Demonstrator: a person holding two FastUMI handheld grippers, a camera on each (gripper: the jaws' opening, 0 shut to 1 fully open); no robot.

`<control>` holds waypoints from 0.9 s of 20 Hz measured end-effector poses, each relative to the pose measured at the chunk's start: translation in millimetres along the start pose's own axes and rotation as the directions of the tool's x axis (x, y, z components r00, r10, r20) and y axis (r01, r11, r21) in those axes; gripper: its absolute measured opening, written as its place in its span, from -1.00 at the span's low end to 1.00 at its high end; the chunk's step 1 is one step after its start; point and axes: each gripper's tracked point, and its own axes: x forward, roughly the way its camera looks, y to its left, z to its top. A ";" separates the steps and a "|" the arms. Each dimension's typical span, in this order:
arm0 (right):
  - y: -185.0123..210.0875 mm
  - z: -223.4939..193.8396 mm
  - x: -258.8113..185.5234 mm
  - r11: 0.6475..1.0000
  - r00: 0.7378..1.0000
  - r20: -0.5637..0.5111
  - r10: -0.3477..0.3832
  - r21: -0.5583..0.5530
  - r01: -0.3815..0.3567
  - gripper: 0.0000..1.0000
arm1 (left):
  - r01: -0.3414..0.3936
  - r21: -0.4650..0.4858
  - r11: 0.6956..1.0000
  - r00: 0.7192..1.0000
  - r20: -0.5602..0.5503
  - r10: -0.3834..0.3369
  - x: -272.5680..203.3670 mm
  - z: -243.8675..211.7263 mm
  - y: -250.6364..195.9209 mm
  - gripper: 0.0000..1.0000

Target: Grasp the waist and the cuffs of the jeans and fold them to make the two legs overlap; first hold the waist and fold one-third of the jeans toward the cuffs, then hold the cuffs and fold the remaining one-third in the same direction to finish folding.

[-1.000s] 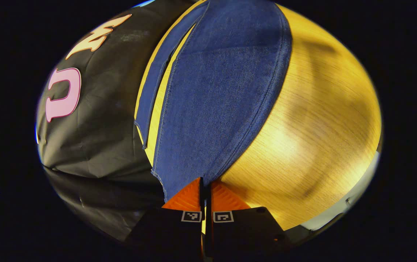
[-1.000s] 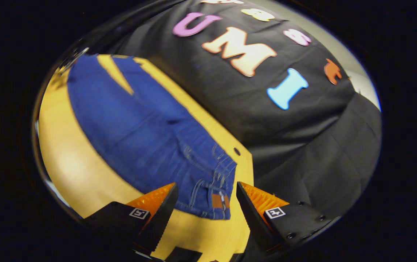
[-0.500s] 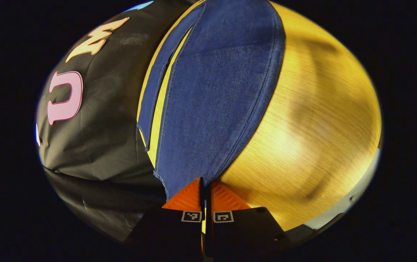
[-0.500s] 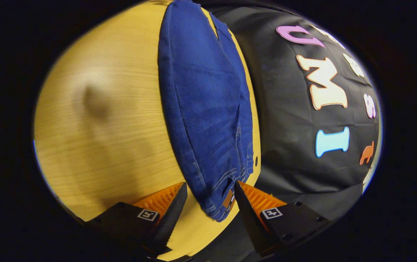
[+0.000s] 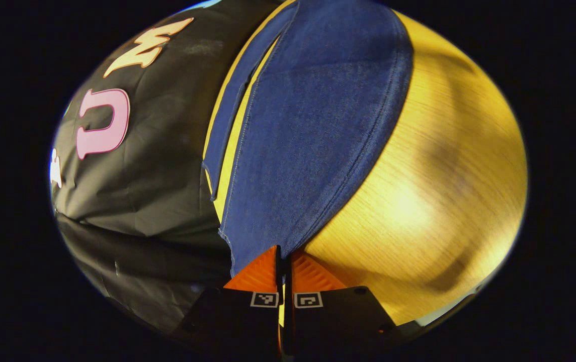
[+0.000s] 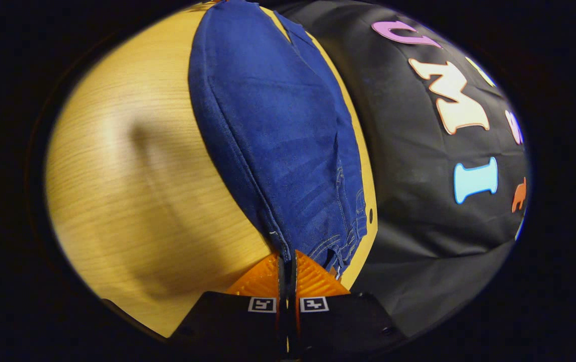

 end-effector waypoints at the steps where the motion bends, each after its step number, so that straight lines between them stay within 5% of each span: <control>1: -0.9 -2.7 0.3 0.998 1.000 0.000 -0.005 0.063 0.005 -0.94 | 0.011 -0.034 0.999 1.000 -0.012 -0.011 -1.1 0.8 -0.3 -1.00; 4: -29.7 5.8 -9.5 0.962 0.995 0.019 -0.102 0.255 0.094 -0.96 | 0.073 -0.213 0.974 0.995 -0.052 -0.086 -4.5 7.4 4.9 -1.00; 7: -73.2 24.0 -25.1 0.897 0.976 0.032 -0.213 0.403 0.183 -0.96 | 0.014 -0.325 0.946 0.998 -0.051 -0.032 -12.1 27.7 43.7 -1.00; 13: -158.2 54.1 -23.3 0.715 0.941 -0.061 -0.333 0.634 0.294 -0.95 | -0.059 -0.494 0.868 0.997 0.007 0.071 -42.4 100.4 124.2 -1.00; 18: -209.4 77.6 13.5 0.580 0.913 -0.130 -0.386 0.736 0.349 -0.96 | -0.040 -0.579 0.815 0.992 0.073 0.101 -93.3 128.3 155.1 -1.00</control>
